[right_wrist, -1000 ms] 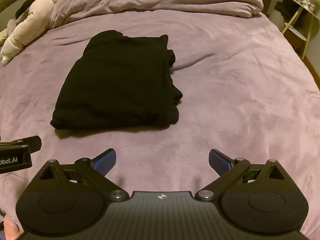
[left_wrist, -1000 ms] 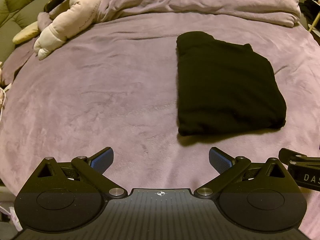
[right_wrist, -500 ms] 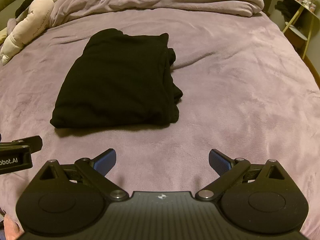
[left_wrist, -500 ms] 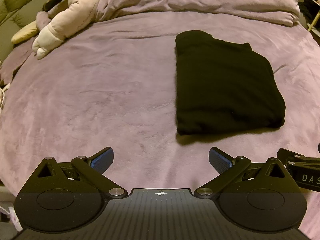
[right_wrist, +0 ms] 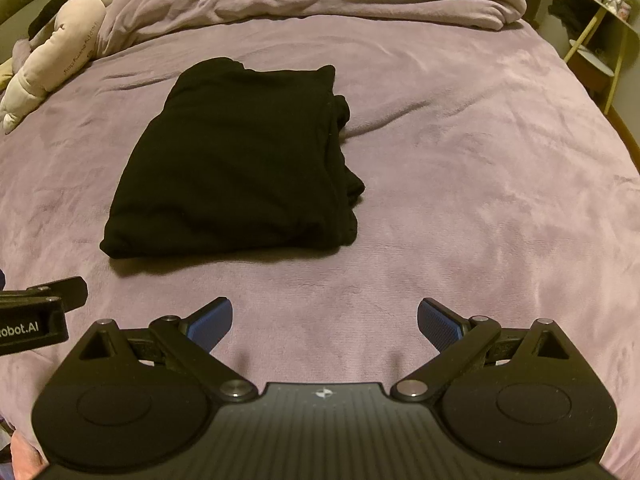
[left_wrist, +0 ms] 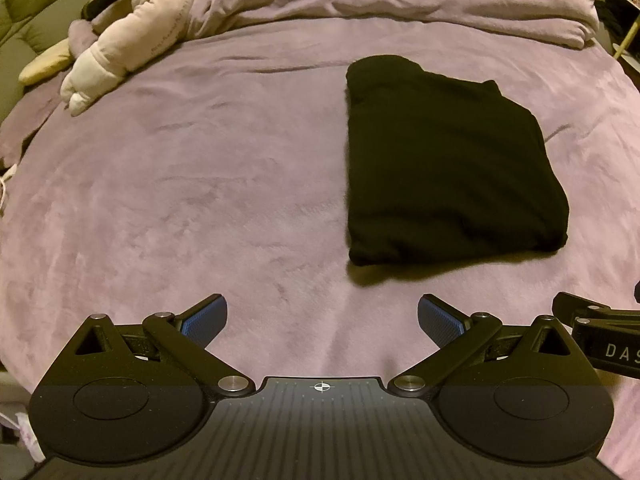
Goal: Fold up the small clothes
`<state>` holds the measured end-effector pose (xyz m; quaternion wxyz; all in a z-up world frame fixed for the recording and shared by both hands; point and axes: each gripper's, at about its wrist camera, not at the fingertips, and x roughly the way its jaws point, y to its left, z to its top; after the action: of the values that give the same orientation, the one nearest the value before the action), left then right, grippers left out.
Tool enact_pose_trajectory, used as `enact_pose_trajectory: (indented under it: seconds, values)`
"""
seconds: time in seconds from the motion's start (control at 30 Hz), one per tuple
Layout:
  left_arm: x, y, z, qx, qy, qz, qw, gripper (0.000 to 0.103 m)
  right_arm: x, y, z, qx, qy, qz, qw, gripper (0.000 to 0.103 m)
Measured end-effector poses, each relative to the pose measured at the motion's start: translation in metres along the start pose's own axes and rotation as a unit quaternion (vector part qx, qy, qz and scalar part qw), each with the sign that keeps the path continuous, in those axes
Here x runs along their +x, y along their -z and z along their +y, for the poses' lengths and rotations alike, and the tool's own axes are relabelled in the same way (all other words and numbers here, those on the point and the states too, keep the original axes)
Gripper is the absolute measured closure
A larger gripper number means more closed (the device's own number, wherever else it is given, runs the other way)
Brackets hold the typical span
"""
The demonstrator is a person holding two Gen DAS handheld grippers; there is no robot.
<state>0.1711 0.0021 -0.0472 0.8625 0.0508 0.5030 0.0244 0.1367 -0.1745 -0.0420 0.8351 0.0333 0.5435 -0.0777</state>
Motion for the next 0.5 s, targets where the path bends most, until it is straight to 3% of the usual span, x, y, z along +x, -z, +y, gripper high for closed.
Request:
enact_pose_trajectory:
  seconds: [0.5]
  values:
    - [0.0022, 0.0006, -0.0034, 0.000, 0.007, 0.004, 1.0000, 0.000, 0.0017, 0.0008, -0.0030, 0.004, -0.001, 0.002, 1.000, 0.004]
